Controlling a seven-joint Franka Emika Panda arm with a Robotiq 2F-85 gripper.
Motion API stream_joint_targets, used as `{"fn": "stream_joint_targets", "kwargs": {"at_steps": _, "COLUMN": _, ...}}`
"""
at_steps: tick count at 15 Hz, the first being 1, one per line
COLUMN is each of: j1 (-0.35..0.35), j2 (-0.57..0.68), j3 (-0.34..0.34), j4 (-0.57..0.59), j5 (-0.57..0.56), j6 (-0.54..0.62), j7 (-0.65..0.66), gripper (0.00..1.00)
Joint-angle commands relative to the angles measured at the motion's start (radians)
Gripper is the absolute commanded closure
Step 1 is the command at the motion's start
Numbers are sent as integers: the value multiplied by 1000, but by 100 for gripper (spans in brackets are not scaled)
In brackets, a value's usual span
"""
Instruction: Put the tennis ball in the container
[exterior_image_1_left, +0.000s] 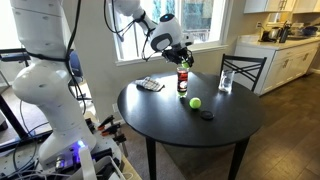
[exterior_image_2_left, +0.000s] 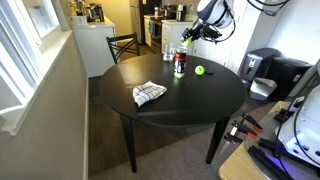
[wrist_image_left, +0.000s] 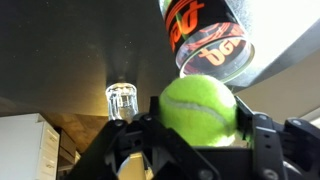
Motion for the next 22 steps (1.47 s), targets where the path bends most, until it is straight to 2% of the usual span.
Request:
{"fn": "stream_joint_targets", "kwargs": {"at_steps": 1, "j1": -65, "j2": 17, "j3": 94, "j4": 39, "j5": 108, "j6": -13, "j7": -126, "gripper": 56}}
{"fn": "stream_joint_targets", "kwargs": {"at_steps": 6, "j1": -117, "j2": 45, "j3": 184, "j4": 70, "j5": 194, "j6": -27, "j7": -216, "gripper": 56}}
{"fn": "stream_joint_targets", "kwargs": {"at_steps": 15, "j1": -198, "j2": 76, "j3": 269, "j4": 67, "j5": 237, "j6": -57, "j7": -269, "gripper": 56}}
{"fn": "stream_joint_targets", "kwargs": {"at_steps": 16, "j1": -202, "j2": 76, "j3": 271, "j4": 66, "j5": 234, "j6": -61, "j7": -262, "gripper": 8}}
{"fn": "stream_joint_targets", "kwargs": {"at_steps": 19, "j1": -215, "j2": 77, "j3": 279, "j4": 65, "j5": 229, "j6": -63, "j7": -255, "gripper": 1}}
{"fn": "stream_joint_targets", "kwargs": {"at_steps": 22, "j1": -226, "j2": 76, "j3": 288, "j4": 64, "j5": 228, "j6": -62, "j7": -255, "gripper": 0}}
